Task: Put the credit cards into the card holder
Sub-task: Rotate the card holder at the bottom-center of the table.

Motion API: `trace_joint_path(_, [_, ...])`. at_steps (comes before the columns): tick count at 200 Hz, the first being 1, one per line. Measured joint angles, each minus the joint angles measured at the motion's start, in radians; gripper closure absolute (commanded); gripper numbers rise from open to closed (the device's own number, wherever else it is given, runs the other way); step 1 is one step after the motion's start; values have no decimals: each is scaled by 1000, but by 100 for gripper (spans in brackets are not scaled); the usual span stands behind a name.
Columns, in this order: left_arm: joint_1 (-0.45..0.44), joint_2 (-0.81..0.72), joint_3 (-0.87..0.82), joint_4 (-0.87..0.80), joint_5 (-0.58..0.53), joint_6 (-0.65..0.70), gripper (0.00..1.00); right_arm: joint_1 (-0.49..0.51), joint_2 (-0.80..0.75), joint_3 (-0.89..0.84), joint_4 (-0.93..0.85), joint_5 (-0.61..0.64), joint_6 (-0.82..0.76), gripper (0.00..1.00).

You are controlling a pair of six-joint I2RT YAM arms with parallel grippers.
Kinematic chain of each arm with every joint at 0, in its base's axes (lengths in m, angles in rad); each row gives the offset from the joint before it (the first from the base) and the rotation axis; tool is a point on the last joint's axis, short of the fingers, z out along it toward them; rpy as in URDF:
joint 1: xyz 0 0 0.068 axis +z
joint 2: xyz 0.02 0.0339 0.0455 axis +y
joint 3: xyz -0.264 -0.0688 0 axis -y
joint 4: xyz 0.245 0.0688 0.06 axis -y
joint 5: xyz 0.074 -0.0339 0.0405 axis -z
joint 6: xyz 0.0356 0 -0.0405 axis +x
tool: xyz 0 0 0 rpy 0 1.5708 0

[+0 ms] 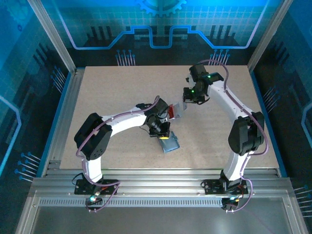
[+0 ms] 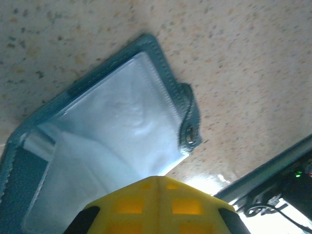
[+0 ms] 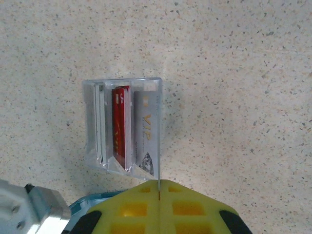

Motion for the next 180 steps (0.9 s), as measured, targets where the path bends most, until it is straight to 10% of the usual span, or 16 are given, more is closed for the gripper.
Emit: trace_joint_path(180, [0, -155, -328, 72, -89, 3, 100, 285, -255, -440, 228, -141, -2, 100])
